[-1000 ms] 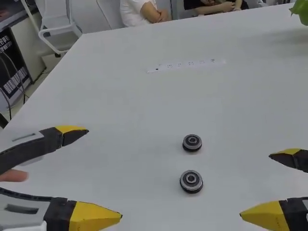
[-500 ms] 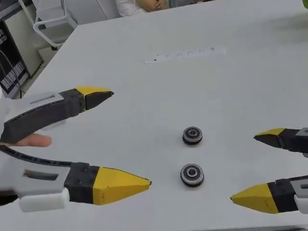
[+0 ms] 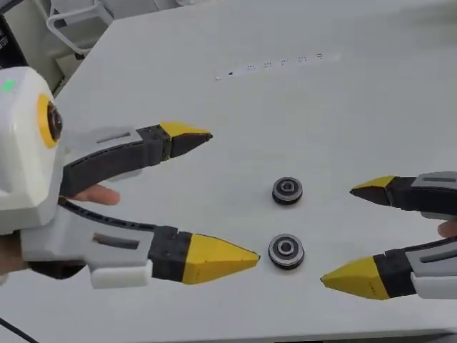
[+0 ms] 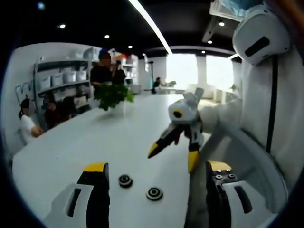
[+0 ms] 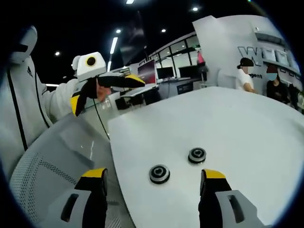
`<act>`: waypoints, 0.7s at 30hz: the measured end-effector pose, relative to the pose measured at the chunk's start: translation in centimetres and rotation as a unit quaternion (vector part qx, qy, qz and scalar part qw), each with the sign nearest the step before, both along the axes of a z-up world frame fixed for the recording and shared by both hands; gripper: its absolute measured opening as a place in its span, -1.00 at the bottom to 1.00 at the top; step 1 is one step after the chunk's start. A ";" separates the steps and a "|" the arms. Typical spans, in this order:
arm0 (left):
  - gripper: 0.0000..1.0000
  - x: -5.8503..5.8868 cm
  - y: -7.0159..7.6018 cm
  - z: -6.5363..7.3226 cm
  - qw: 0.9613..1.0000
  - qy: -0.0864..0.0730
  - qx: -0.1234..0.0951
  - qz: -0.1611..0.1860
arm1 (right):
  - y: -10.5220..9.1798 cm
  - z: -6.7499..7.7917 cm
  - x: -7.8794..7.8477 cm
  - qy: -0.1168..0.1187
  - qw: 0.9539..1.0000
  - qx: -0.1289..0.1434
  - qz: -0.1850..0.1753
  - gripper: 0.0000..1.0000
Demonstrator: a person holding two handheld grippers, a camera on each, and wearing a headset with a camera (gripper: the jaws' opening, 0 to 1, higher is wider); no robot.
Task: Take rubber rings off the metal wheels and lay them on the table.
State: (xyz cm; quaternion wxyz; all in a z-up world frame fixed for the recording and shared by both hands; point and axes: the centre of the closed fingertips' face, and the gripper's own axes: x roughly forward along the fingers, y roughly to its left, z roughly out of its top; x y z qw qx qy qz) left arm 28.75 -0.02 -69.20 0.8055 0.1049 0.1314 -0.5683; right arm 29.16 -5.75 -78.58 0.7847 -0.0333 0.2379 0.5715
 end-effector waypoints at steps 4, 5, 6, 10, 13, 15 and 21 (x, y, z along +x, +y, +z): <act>0.61 0.3 -0.9 -0.2 1.000 0.000 -0.003 -0.012 | 0.6 0.0 0.4 -0.006 1.000 0.008 0.007 0.46; 0.59 0.3 -1.0 -0.4 1.000 0.000 -0.002 -0.014 | 0.7 0.0 0.5 -0.008 1.000 0.009 0.008 0.44; 0.58 0.4 -1.1 -0.6 1.000 0.001 0.002 -0.016 | 0.8 0.0 0.6 -0.010 1.000 0.011 0.009 0.41; 0.54 0.6 -1.6 -2.0 0.999 0.004 0.031 -0.029 | 1.3 -0.1 1.1 -0.017 0.999 0.023 0.014 0.24; 0.49 0.8 -2.2 -2.7 0.999 0.011 0.033 -0.039 | 1.5 -0.4 1.3 -0.024 0.999 0.025 0.018 0.15; 0.42 1.3 -2.3 -3.5 0.998 0.008 0.045 -0.039 | 1.6 -0.7 1.3 -0.026 0.999 0.021 0.022 0.11; 0.34 2.2 -2.8 -5.6 0.998 0.009 0.057 -0.038 | 1.8 -1.9 1.1 -0.022 0.999 0.010 0.037 -0.02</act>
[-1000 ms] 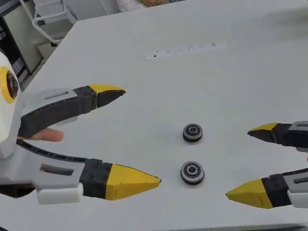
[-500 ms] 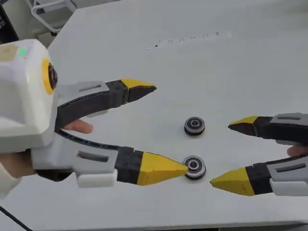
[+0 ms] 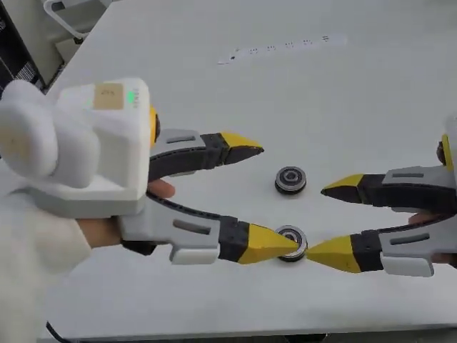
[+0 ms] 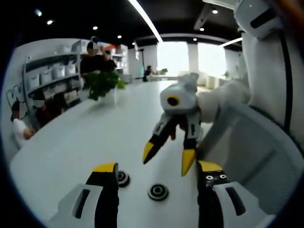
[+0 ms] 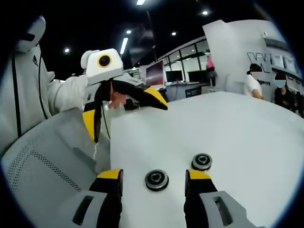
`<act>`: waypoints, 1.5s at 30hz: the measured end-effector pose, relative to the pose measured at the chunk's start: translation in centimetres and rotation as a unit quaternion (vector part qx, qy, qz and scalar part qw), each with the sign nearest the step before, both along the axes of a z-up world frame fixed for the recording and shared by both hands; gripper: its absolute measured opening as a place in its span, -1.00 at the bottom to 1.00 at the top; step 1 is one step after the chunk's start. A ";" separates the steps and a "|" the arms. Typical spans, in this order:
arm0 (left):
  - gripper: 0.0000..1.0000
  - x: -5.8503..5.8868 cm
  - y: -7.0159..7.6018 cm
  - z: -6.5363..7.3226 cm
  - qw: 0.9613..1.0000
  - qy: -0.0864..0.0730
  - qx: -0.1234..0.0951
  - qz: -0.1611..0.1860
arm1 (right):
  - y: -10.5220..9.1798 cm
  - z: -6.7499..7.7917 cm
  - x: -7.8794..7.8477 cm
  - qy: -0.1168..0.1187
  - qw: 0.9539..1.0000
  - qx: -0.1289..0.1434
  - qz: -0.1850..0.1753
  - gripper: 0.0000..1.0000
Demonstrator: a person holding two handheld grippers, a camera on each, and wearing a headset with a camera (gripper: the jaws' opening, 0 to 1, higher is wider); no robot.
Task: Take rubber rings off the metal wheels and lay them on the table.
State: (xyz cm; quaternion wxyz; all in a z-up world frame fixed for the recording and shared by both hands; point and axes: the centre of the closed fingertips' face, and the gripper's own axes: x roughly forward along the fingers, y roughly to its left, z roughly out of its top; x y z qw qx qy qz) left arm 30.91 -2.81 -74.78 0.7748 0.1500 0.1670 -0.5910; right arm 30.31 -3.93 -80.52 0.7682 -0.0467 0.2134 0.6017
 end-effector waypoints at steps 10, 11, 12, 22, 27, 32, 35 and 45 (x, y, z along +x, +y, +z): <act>0.09 -0.3 -0.7 -3.1 0.999 0.040 -0.007 -0.002 | 0.4 -0.9 0.0 0.001 1.000 -0.009 0.008 -0.15; 0.06 -0.1 -0.8 -3.3 0.999 0.043 -0.008 0.001 | 0.4 -1.0 0.1 0.001 1.000 -0.011 0.009 -0.16; 0.00 0.0 -0.7 -3.8 0.999 0.044 -0.006 0.006 | 0.5 -1.2 0.2 0.002 1.000 -0.013 0.008 -0.17; -0.24 0.3 -0.2 -7.1 0.996 0.081 0.012 0.027 | 0.3 -3.4 0.3 -0.002 0.998 -0.053 0.020 -0.32; -0.32 0.7 -0.2 -7.9 0.996 0.081 0.020 0.037 | 0.3 -4.4 0.3 -0.005 0.997 -0.069 0.026 -0.40; -0.47 0.9 0.0 -9.0 0.995 0.086 0.033 0.042 | 0.5 -4.6 0.3 -0.006 0.997 -0.071 0.032 -0.46; -0.50 0.9 -0.1 -9.3 0.994 0.090 0.034 0.043 | 0.6 -4.8 0.3 -0.006 0.997 -0.071 0.035 -0.50; -0.70 0.5 -0.3 -9.8 0.995 0.084 0.038 0.037 | 0.9 -5.9 0.0 -0.019 0.994 -0.093 0.051 -0.56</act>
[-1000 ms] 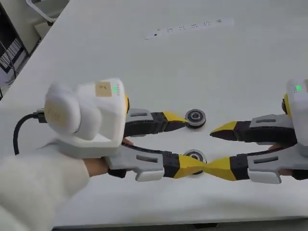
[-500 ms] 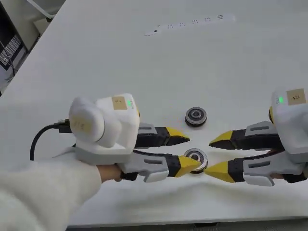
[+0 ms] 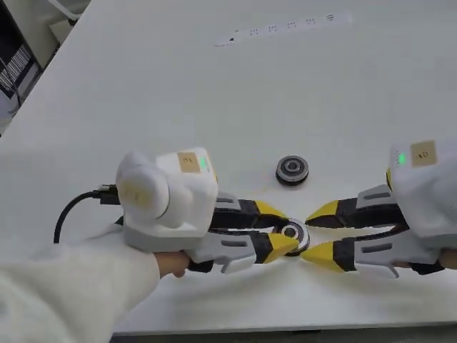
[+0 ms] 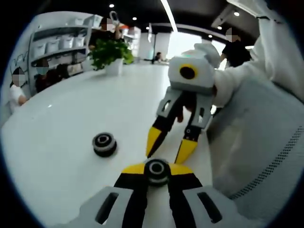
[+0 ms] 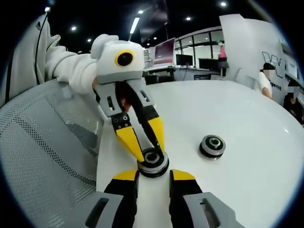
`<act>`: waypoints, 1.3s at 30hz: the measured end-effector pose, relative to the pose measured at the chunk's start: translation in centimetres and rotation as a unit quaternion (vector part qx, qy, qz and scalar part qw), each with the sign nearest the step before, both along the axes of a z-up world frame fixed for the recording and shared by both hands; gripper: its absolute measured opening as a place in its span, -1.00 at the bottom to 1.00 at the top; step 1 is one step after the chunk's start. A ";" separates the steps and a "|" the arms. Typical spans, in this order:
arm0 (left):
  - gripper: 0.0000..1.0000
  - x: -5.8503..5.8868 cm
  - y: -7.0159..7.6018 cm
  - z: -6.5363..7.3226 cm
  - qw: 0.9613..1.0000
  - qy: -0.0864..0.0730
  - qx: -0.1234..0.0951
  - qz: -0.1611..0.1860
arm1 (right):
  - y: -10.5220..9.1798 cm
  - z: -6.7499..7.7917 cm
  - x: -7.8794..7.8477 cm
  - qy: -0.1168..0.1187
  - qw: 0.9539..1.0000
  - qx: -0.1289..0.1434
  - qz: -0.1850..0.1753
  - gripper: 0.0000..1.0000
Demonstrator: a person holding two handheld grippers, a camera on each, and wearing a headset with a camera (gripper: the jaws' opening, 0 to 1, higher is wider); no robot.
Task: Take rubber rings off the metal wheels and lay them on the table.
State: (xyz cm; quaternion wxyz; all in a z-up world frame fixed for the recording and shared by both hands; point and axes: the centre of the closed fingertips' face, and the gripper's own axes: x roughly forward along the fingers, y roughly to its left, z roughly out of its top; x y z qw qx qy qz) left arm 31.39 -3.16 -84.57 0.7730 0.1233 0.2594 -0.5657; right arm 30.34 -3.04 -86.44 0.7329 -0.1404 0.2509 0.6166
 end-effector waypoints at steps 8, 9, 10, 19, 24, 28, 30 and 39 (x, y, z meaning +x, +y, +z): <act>-0.71 -0.1 0.0 -0.2 1.000 -0.021 0.001 -0.011 | 0.2 0.0 0.2 -0.005 1.000 0.004 0.004 -0.58; -0.71 -0.1 0.0 -0.2 1.000 -0.022 0.001 -0.011 | 0.3 0.0 0.2 -0.007 1.000 0.004 0.005 -0.58; -0.71 -0.1 0.0 -0.2 1.000 -0.023 0.001 -0.012 | 0.3 -0.1 0.1 -0.009 1.000 0.003 0.007 -0.57; -0.72 -0.2 0.0 -0.2 1.000 -0.025 -0.004 -0.011 | 0.4 0.1 0.0 -0.023 1.000 0.003 0.013 -0.62; -0.72 -0.2 0.1 -0.2 1.000 -0.026 -0.004 -0.011 | 0.2 0.1 0.3 -0.010 1.000 0.003 -0.007 -0.55; -0.72 -0.2 0.1 -0.2 1.000 -0.027 -0.005 -0.010 | 0.4 0.2 0.1 -0.003 1.000 0.009 -0.002 -0.60; -0.72 -0.2 0.1 -0.2 1.000 -0.028 -0.004 -0.010 | 0.4 0.4 0.2 -0.003 1.000 0.012 -0.003 -0.57; -0.72 -0.1 0.1 -0.2 1.000 -0.025 -0.006 -0.008 | 0.4 0.4 0.1 -0.013 1.000 0.009 0.002 -0.61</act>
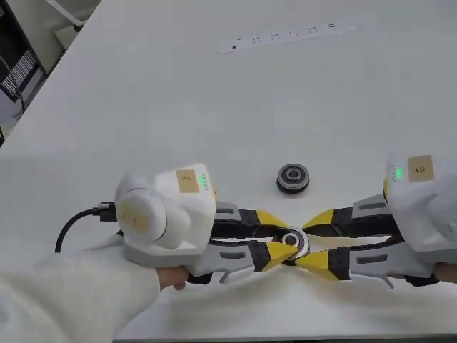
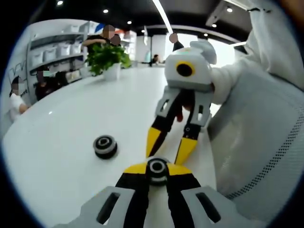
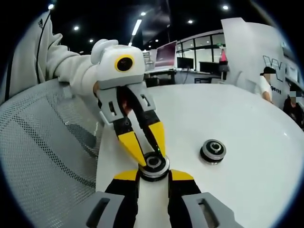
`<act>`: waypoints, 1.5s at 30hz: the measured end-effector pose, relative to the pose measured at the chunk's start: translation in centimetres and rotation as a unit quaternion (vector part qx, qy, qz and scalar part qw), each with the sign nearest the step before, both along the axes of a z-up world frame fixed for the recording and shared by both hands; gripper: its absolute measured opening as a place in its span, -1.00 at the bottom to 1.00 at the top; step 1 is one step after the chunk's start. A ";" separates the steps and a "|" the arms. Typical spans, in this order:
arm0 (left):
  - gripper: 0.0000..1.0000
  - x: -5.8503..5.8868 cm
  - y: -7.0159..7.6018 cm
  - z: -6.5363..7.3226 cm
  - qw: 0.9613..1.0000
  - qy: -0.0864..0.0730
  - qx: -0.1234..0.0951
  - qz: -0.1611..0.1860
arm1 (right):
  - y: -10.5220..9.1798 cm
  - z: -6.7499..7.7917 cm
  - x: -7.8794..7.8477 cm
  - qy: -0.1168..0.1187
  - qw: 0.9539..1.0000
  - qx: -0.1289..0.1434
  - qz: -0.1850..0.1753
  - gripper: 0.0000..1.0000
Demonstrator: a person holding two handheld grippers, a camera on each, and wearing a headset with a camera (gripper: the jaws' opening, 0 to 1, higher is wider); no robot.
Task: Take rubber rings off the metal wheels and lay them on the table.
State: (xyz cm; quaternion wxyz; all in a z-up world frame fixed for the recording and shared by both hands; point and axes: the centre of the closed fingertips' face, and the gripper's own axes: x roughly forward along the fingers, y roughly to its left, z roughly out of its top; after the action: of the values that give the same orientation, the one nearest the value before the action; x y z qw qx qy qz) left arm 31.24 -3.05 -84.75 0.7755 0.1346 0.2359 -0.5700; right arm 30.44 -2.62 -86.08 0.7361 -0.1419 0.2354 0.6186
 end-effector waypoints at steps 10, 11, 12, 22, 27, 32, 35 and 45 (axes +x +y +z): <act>-0.72 0.0 0.1 0.0 1.000 -0.005 0.003 -0.004 | -0.4 -0.1 0.0 -0.006 1.000 -0.006 0.003 -0.68; -0.72 0.1 0.1 0.0 1.000 -0.005 0.004 -0.004 | -0.4 -0.1 -0.1 -0.009 1.000 -0.009 0.006 -0.67; -0.72 0.1 0.1 0.0 1.000 -0.005 0.004 -0.004 | -0.4 -0.1 -0.1 -0.012 1.000 -0.010 0.007 -0.68; -0.72 0.1 0.0 0.0 1.000 -0.007 0.004 -0.005 | -1.1 -0.3 0.2 -0.037 0.999 -0.034 0.009 -0.92; -0.72 0.1 0.0 0.0 1.000 -0.008 0.006 -0.005 | -1.2 -0.2 0.4 -0.057 0.997 -0.043 0.007 -1.00; -0.72 0.1 0.0 0.0 1.000 -0.010 0.007 -0.005 | -1.4 -0.2 1.0 -0.066 0.997 -0.048 -0.007 -1.00; -0.72 0.1 0.0 -0.1 1.000 -0.010 0.007 -0.005 | -1.4 -0.2 1.2 -0.038 0.998 -0.037 -0.030 -1.00; -0.73 0.2 0.0 -0.1 1.000 -0.012 0.008 -0.006 | -1.7 0.1 1.7 0.044 0.995 0.018 -0.086 -1.00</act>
State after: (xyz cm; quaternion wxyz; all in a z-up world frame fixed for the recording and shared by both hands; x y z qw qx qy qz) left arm 31.41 -3.02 -84.81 0.7735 0.1489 0.2301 -0.5715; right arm 32.17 -4.30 -85.98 0.7780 -0.0807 0.2682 0.5624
